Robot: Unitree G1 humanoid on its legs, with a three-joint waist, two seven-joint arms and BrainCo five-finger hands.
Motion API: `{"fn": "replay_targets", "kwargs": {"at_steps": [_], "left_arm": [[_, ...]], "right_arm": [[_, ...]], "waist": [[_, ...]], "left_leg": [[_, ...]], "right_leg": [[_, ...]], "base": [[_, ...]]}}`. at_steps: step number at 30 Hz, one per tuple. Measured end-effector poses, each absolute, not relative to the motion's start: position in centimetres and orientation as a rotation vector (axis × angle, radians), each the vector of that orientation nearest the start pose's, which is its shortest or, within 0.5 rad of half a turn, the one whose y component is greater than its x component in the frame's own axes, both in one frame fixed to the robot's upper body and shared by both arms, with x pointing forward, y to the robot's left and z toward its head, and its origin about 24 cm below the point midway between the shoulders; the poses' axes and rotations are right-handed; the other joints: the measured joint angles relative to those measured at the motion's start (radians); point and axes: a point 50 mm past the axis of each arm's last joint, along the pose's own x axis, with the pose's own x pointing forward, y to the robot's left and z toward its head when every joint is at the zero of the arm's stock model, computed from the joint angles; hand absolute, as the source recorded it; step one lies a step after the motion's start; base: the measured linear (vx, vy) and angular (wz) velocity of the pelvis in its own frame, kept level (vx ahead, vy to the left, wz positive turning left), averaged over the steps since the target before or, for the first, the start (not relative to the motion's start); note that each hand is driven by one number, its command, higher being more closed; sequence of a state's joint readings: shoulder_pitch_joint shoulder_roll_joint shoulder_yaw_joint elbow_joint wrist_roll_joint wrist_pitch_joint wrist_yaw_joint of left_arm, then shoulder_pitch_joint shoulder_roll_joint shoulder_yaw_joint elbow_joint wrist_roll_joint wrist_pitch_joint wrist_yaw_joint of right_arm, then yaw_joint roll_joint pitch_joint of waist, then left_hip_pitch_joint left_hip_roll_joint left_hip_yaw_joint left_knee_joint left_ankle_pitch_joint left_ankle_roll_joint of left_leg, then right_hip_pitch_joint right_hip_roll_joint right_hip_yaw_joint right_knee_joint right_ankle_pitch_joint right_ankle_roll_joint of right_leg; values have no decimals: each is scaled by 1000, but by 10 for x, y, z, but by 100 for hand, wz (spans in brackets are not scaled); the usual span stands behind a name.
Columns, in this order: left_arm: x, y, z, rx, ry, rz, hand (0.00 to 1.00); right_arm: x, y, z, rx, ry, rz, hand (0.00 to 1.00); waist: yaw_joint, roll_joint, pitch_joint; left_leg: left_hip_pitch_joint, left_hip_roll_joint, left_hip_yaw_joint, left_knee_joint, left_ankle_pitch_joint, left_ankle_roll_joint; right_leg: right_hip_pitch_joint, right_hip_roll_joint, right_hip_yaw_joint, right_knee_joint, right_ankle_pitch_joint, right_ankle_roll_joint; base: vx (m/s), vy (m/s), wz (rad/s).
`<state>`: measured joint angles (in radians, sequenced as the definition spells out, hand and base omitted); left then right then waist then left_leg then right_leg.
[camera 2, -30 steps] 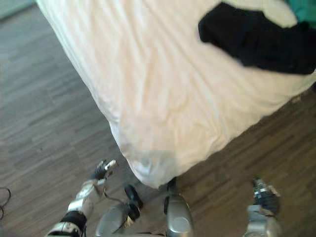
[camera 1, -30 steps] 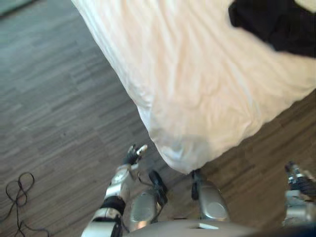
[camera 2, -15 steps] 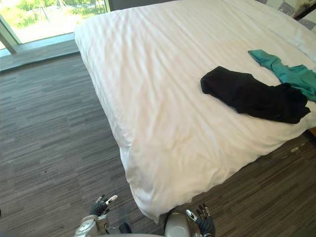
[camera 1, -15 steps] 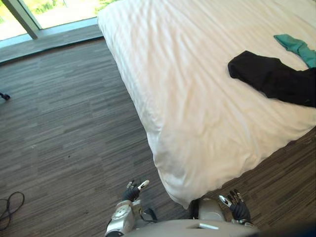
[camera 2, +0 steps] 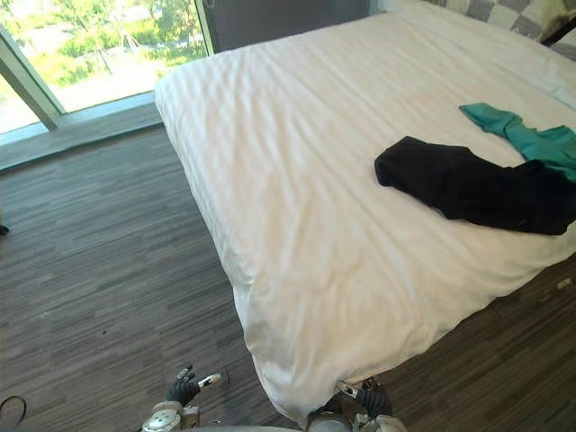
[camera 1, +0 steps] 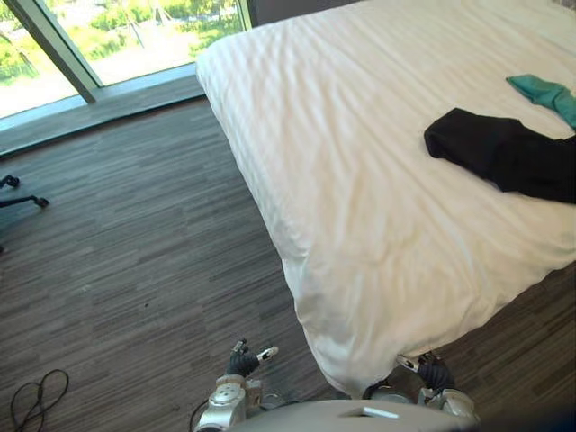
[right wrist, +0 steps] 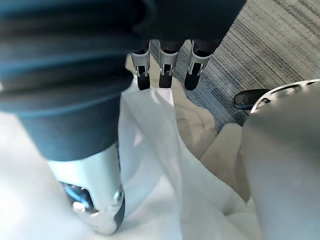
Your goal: Tidy the bed and pick cloth on bed and put in laundry
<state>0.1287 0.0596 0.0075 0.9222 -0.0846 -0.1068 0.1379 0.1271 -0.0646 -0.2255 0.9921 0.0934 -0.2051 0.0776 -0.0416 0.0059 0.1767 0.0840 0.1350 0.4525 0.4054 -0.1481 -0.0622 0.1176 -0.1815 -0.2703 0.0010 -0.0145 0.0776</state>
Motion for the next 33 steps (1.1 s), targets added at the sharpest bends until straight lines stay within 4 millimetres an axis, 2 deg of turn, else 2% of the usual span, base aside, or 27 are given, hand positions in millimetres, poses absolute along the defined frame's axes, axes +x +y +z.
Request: {"fn": "replay_targets", "kwargs": {"at_steps": [4,6,7,8,9,10,11,12,13,15,16,17,19,20,21,22,23,24,25,26,27,28,29,30,31,32,33], "left_arm": [[110,184,-148,41,910,228,0],[109,181,-149,35,918,197,0],[112,179,-149,40,912,180,0],[119,174,-147,45,886,132,0],[127,171,-145,50,862,98,0],[129,172,-145,60,861,87,0],[130,174,-145,81,867,59,0],[129,175,-146,85,873,47,0],[125,177,-147,91,888,33,0],[113,182,-152,103,930,40,0],[108,184,-153,95,938,61,0],[105,185,-154,88,946,69,0],[103,180,-155,36,951,104,0],[109,181,-153,33,928,108,0],[110,184,-152,31,925,122,0],[104,177,-154,-15,937,149,0],[103,175,-155,-25,939,158,0],[105,176,-154,-23,930,158,0],[105,177,-153,-19,926,160,0],[108,186,-151,-1,907,172,0],[113,187,-150,3,908,170,0],[114,184,-151,2,908,163,0],[115,178,-151,-9,903,151,0],[126,179,-147,5,867,142,0],[129,179,-146,10,863,139,0],[130,185,-145,39,867,140,0],[130,183,-146,40,870,144,0]], "right_arm": [[108,-206,-147,130,857,-242,0],[111,-211,-145,114,844,-247,0],[111,-213,-144,107,847,-249,0],[109,-218,-145,102,852,-265,0],[108,-221,-146,121,861,-291,0],[106,-220,-147,133,869,-302,0],[99,-217,-151,167,890,-333,0],[95,-216,-152,173,905,-341,0],[87,-215,-155,174,929,-359,0],[76,-212,-158,182,956,-370,0],[74,-210,-158,184,951,-372,0],[80,-212,-156,185,927,-378,0],[70,-212,-156,200,925,-414,0],[67,-211,-155,199,914,-420,0],[68,-211,-155,200,906,-416,0],[76,-221,-150,174,870,-423,0],[72,-226,-149,162,873,-438,0],[64,-223,-151,182,891,-452,0],[63,-221,-152,186,894,-455,0],[58,-214,-154,212,910,-458,0],[64,-214,-153,208,898,-438,0],[70,-217,-152,200,888,-424,0],[87,-218,-150,206,856,-411,0],[84,-217,-151,211,874,-419,0],[82,-216,-153,212,885,-414,0],[83,-207,-155,222,903,-383,0],[89,-204,-153,216,889,-354,0]], "waist": [[1,11,-7],[-22,24,-19],[-26,29,-23],[-37,40,-29],[-49,41,-30],[-59,31,-24],[-71,10,-21],[-67,4,-22],[-56,6,-17],[-48,-18,-22],[-45,-16,-22],[-47,-2,-16],[-49,5,-4],[-41,-21,-3],[-31,-17,-2],[-2,45,-10],[-15,27,-9],[-30,24,-11],[-29,15,-15],[-17,-41,-20],[1,-24,-10],[5,-15,-11],[18,18,-10],[4,-37,-10],[1,-44,-13],[4,-68,-13],[11,-42,-26]], "left_leg": [[-42,34,-89,135,-71,-25],[-43,97,-244,242,-128,-48],[-34,104,-295,221,-128,-49],[-3,113,-380,86,-75,-50],[33,77,-436,-49,-128,-84],[36,65,-434,-94,-139,-84],[50,39,-427,-145,-154,-83],[61,32,-417,-158,-162,-83],[86,18,-394,-162,-180,-74],[116,-15,-337,-160,-184,-65],[118,-16,-271,-163,-181,-29],[123,-6,-215,-177,-186,-2],[154,-7,-143,-213,-170,-5],[178,-33,-110,-217,-165,-5],[178,-29,-86,-220,-166,-3],[177,15,9,-227,-156,-8],[177,16,30,-229,-143,-12],[173,16,40,-223,-134,-19],[171,15,46,-218,-134,-19],[160,-9,65,-176,-146,-27],[136,-16,46,-176,-167,-17],[116,-37,19,-196,-179,5],[66,-77,12,-278,-123,87],[80,-102,58,-300,-31,77],[76,-103,65,-293,-30,76],[66,-93,98,-253,-37,71],[50,-51,138,-238,-35,58]], "right_leg": [[-112,7,82,94,-25,-11],[-228,23,119,183,-22,-8],[-260,22,128,207,-18,-3],[-333,23,145,248,-7,13],[-387,17,161,251,29,28],[-390,3,158,229,56,34],[-385,-16,151,183,121,36],[-379,-18,147,159,156,31],[-347,-18,146,101,229,25],[-319,-31,109,30,346,19],[-317,-29,56,-33,456,-13],[-343,-33,-8,60,370,-66],[-402,-65,-135,450,77,-133],[-401,-62,-157,473,78,-114],[-402,-37,-153,433,101,-88],[-415,-1,-138,460,92,-92],[-441,-40,-141,677,-33,-126],[-406,-109,-137,883,-120,-112],[-396,-125,-135,906,-127,-111],[-371,-159,-142,900,-168,-54],[-342,-101,-190,787,-182,-74],[-315,-34,-171,659,-181,-74],[-256,28,-166,518,-208,-99],[-212,-122,-229,741,-273,-111],[-190,-144,-236,733,-277,-98],[-125,-168,-245,631,-273,-10],[-87,-69,-254,456,-251,-5]], "base": [[-107,87,-98],[-145,160,-92],[-158,257,-52],[-201,325,-31],[-228,281,-13],[-213,217,9],[-234,187,11],[-293,223,-24],[-371,258,-64],[-357,170,-75],[-326,64,-62],[-381,51,-60],[-337,30,-58],[-267,36,-88],[-261,-2,-144],[-241,-54,-131],[-265,-168,-116],[-157,-132,-44],[-99,-191,-64],[-52,-161,-113],[-95,-182,-145],[-199,-141,-168],[-216,-110,-145],[-173,-89,-111],[-70,-138,-83],[-115,-253,-98],[-131,-301,-124]]}}
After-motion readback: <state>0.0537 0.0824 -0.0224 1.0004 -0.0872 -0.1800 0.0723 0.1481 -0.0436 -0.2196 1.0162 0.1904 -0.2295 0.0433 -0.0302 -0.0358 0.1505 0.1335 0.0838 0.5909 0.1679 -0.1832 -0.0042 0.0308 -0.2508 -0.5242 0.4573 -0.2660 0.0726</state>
